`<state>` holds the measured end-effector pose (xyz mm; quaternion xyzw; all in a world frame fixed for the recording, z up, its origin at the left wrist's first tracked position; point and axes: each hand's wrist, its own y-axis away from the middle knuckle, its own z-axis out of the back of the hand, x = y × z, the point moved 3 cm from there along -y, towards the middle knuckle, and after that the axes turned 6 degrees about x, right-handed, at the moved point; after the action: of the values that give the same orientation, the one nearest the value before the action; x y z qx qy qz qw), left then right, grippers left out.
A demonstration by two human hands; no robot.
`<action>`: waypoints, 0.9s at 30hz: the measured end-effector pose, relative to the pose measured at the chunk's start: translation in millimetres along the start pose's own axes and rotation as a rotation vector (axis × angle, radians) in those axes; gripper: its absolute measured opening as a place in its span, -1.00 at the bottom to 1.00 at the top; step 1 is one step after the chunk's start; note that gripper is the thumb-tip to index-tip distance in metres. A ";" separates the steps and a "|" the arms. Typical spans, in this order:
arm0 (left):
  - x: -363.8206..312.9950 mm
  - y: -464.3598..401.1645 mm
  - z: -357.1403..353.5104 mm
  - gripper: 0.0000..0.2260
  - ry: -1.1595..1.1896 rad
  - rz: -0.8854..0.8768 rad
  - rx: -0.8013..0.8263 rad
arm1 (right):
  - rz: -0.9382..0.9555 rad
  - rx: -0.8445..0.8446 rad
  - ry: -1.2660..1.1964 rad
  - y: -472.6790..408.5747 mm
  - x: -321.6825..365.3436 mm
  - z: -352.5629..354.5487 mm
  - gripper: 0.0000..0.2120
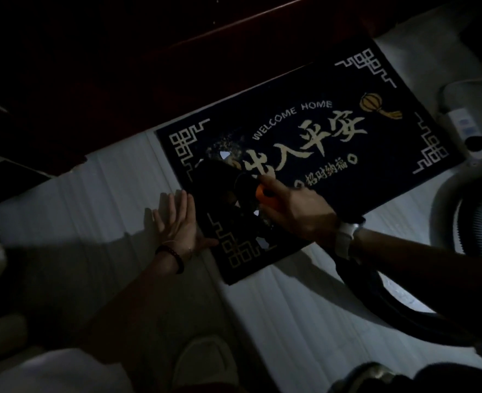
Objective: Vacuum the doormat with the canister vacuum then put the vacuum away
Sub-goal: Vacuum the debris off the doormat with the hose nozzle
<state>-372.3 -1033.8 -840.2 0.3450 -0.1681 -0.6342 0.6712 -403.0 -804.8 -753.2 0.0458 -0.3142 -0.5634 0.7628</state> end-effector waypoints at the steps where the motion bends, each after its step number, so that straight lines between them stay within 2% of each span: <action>1: -0.2 0.0 0.4 0.08 -0.005 0.003 0.000 | 0.022 0.027 0.023 5.4 4.1 -6.9 -0.44; 7: 7.4 2.4 -4.6 0.13 0.014 0.088 -0.065 | 0.044 0.104 -0.004 15.7 5.9 -16.0 -0.41; 10: 9.3 6.5 -8.8 0.28 0.003 0.106 -0.143 | 0.123 0.139 0.042 37.6 5.1 -22.5 -0.40; 15: 8.7 8.6 -10.5 0.08 -0.012 0.120 -0.109 | 0.107 0.118 0.048 21.5 17.8 -22.6 -0.44; 20: 9.0 8.3 -11.4 0.09 0.045 0.115 -0.102 | 0.070 0.081 -0.020 -16.5 28.1 -11.8 -0.45; 24: 14.3 3.3 -13.1 0.07 0.044 0.108 -0.088 | 0.127 0.205 -0.032 26.1 20.5 -26.3 -0.42; 27: 14.9 0.2 -12.4 0.12 0.055 0.103 -0.080 | 0.099 0.160 0.010 44.7 3.2 -27.8 -0.44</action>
<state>-361.9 -1045.1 -852.0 0.3262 -0.1416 -0.5953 0.7205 -350.5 -799.4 -755.1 0.0938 -0.3564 -0.4977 0.7851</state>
